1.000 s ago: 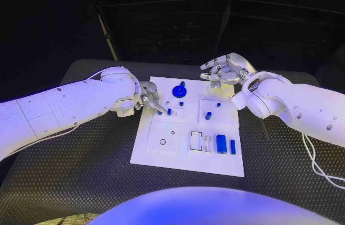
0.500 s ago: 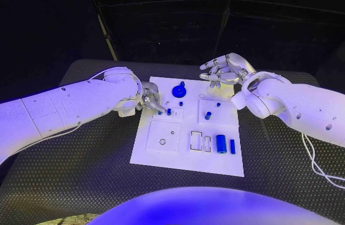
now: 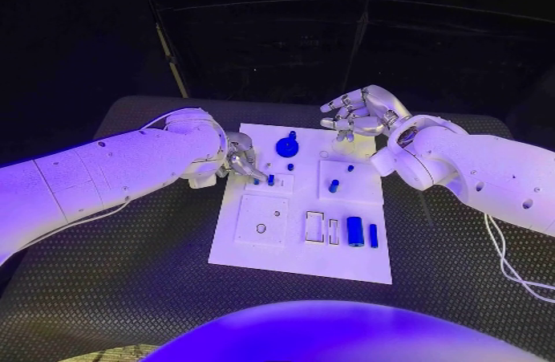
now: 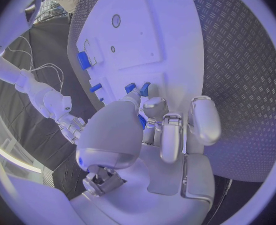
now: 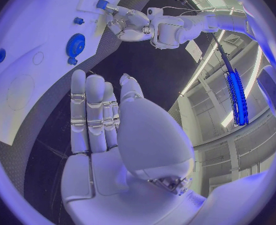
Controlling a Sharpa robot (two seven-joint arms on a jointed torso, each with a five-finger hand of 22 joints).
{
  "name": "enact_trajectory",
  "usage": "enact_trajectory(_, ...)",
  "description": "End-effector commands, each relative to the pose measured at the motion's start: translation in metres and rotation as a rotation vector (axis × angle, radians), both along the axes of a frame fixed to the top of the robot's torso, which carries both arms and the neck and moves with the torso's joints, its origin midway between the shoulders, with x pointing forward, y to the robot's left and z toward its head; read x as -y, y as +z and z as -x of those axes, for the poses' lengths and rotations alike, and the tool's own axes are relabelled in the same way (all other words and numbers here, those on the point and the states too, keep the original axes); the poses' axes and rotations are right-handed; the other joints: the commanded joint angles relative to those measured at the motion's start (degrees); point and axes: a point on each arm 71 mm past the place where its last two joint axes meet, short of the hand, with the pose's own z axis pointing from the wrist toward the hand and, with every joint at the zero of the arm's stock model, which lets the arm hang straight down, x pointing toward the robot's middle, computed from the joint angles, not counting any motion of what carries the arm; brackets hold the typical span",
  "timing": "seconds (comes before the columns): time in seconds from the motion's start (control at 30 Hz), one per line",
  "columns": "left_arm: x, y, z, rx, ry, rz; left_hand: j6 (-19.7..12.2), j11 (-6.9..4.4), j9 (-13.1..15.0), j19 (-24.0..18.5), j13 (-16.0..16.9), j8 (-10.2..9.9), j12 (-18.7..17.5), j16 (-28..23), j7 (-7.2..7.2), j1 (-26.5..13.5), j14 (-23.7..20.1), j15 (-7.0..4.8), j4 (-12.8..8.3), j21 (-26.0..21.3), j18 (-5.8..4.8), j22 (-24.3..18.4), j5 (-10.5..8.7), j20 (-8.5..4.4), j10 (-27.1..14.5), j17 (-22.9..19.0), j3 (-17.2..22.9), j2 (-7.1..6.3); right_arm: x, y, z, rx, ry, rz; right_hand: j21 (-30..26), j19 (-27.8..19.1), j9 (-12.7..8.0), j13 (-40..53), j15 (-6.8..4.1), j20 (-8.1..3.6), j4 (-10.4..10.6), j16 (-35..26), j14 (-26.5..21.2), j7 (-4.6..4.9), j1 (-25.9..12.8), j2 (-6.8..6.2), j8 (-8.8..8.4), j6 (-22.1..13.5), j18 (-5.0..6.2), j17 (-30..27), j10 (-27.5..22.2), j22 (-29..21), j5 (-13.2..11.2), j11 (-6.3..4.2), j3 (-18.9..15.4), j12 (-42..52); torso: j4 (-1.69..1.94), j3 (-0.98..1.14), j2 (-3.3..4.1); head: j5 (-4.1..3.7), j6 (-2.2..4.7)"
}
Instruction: Assemble the parts on the task board
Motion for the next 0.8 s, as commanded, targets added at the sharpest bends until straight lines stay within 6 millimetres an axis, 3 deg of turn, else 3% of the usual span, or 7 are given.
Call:
enact_trajectory(0.03,-0.003,-0.001,0.001,0.016,0.014,-0.009,0.2,0.17,0.1,0.4,0.1,0.5,0.5,0.2,0.36,-2.5,6.1,-0.37,1.9,0.1,0.2,0.2,-0.24,-0.23,0.3,15.1,-1.7,-0.93,-0.001,0.001,0.0,0.007,0.011,-0.002,-0.2,0.3,0.1,-0.1,0.05,0.0,0.2,-0.2,-0.3,-0.09,0.3,0.44,0.24,-0.3,0.71,0.0,-0.5,0.0,0.3,0.07,0.3,-0.2,0.04,-0.06,-0.01,-0.06,0.0)
enact_trajectory(0.2,-0.006,0.001,0.001,0.043,0.034,0.009,0.3,0.11,0.3,0.6,0.3,0.7,0.8,0.2,0.29,-4.8,6.1,-0.46,2.9,0.2,0.17,0.5,-0.21,-0.3,0.4,15.1,-4.4,-1.41,-0.001,0.001,0.001,0.006,0.01,-0.002,-0.2,0.3,0.1,-0.1,0.06,0.0,0.2,-0.2,-0.3,-0.08,0.2,0.44,0.24,-0.4,0.71,0.0,-0.5,-0.1,0.3,0.09,0.3,-0.2,0.05,-0.05,-0.05,-0.14,0.0)
enact_trajectory(0.37,-0.008,0.003,-0.001,0.072,0.057,0.038,0.3,0.01,0.5,0.6,0.2,0.8,0.9,0.2,0.17,-6.7,6.1,-0.55,3.0,0.2,0.17,0.5,-0.33,-0.38,0.4,15.1,-6.6,-0.9,-0.001,0.0,0.001,0.006,0.002,-0.002,-0.2,0.3,0.1,-0.1,0.06,0.0,0.2,-0.2,-0.3,-0.08,0.2,0.44,0.24,-0.4,0.71,0.0,-0.5,-0.1,0.3,0.09,0.3,-0.2,0.03,-0.04,0.0,-0.22,0.0)
enact_trajectory(0.8,-0.01,0.02,-0.006,0.116,0.106,0.149,0.2,0.0,0.5,0.3,-0.7,0.8,0.2,0.2,0.16,-7.4,6.1,-0.6,3.0,-0.3,0.31,0.1,-0.31,-0.43,0.0,15.1,-7.7,-0.52,0.0,-0.001,0.0,0.006,-0.002,-0.001,-0.3,0.3,0.1,-0.1,0.08,0.01,0.3,-0.2,-0.3,-0.06,0.1,0.51,0.24,-0.4,0.7,0.0,-0.5,-0.1,0.3,0.11,0.3,-0.2,0.02,0.01,0.0,-0.49,0.0)
